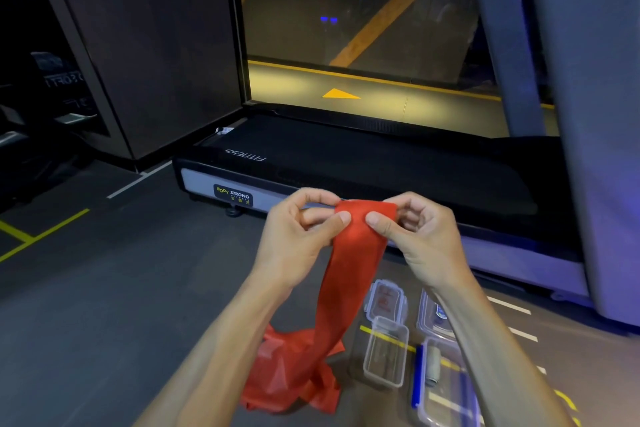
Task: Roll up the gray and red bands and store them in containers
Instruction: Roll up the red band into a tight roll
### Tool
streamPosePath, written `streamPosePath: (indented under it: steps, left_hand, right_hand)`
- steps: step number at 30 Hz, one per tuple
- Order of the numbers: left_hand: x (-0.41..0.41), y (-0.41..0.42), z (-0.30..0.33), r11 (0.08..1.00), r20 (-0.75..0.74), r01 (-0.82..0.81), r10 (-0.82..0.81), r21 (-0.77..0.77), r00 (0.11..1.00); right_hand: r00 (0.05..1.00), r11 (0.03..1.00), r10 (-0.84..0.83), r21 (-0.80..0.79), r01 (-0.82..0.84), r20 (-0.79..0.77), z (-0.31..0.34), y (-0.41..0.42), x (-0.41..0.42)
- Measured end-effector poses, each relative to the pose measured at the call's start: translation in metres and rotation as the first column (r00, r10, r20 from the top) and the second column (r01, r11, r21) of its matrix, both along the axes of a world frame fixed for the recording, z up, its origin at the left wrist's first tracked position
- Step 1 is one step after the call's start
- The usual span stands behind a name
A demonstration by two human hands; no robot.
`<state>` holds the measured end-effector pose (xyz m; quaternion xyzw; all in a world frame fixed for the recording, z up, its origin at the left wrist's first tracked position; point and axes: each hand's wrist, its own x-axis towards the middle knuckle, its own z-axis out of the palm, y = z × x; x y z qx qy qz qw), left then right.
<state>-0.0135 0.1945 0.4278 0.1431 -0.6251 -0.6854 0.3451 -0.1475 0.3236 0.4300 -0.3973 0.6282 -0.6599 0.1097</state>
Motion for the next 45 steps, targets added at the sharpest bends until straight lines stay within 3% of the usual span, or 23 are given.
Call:
streamPosePath:
  steps: [11,19,28,42,45]
  left_hand:
    - [-0.004,-0.002,-0.007,0.998,0.06,0.019,-0.015,-0.061,0.998]
    - [-0.01,0.001,-0.013,0.976,0.112,-0.019,0.044,-0.216,0.993]
    - [-0.011,-0.002,-0.015,0.966,0.089,-0.201,0.217,-0.164,0.972]
    - [-0.01,-0.002,-0.019,0.883,0.125,-0.184,0.261,-0.432,0.957]
    - [-0.012,-0.004,-0.019,0.938,0.144,-0.143,0.197,-0.317,0.97]
  right_hand:
    - [1.0,1.0,-0.017,0.018,0.017,-0.011,0.0,-0.001,0.003]
    - [0.997,0.997,-0.056,0.04,0.059,-0.059,-0.003,-0.004,0.006]
    - [0.996,0.996,-0.087,0.018,0.087,-0.032,-0.003,-0.006,0.006]
    - [0.997,0.999,-0.037,0.02,0.038,-0.061,-0.001,-0.01,0.011]
    - [0.997,0.999,-0.032,0.023,0.034,-0.066,-0.003,-0.01,0.01]
